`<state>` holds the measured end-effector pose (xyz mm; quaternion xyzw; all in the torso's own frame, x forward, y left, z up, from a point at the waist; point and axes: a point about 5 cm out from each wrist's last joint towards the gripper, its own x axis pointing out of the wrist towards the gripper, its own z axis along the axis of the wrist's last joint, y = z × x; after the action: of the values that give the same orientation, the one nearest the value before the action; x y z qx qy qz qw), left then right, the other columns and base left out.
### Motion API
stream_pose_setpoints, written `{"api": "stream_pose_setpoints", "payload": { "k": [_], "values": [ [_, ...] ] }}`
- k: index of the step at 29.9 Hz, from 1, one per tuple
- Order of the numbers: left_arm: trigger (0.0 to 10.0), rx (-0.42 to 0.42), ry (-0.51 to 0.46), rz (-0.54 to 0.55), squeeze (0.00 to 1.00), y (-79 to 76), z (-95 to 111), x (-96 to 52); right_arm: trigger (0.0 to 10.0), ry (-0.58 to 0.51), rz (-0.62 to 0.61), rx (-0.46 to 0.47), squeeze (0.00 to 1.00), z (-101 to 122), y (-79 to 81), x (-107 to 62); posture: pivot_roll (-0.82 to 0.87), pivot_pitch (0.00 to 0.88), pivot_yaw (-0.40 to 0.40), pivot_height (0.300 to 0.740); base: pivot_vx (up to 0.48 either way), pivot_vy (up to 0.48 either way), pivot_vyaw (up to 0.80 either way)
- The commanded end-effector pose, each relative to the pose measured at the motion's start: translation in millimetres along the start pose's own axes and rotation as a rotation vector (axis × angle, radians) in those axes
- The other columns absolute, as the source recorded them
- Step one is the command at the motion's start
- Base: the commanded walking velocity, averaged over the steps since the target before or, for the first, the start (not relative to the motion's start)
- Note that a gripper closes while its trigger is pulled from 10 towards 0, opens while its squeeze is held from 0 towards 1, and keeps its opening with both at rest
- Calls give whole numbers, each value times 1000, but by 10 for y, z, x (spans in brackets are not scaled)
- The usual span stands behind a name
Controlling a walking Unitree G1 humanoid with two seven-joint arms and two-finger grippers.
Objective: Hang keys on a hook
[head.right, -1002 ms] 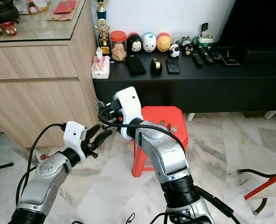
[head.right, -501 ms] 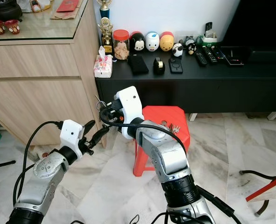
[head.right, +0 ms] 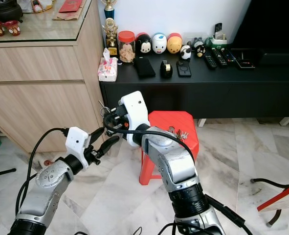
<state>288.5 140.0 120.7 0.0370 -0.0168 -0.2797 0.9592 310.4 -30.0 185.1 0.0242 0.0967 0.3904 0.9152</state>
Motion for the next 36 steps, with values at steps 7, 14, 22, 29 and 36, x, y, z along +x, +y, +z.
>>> {"api": "stream_pose_setpoints", "payload": {
  "k": [7, 14, 22, 29, 36],
  "values": [
    [10000, -19, 2, -29, 0, -37, -2, 17, 10000, -17, 39, -1, 0, 69, 88, 17, -114, 94, -49, 740, 0, 0, 0],
    [10000, -28, 1, -27, 0, -37, -2, 22, 10000, -19, 60, 0, 0, 83, 134, 27, -114, 95, -49, 740, 0, 0, 0],
    [4039, -71, 14, -7, 0, -22, -39, 34, 10000, -23, 71, 4, 0, 100, 157, 35, -115, 94, -52, 740, 0, 0, 0],
    [0, -77, 14, -13, 0, -28, -41, 37, 10000, -21, 71, 5, 0, 98, 155, 36, -116, 93, -51, 740, 0, 0, 0],
    [0, -89, 21, -28, 0, -37, -43, 41, 10000, -19, 69, 5, 0, 95, 151, 42, -115, 91, -51, 740, 0, 0, 0]
  ]
}}
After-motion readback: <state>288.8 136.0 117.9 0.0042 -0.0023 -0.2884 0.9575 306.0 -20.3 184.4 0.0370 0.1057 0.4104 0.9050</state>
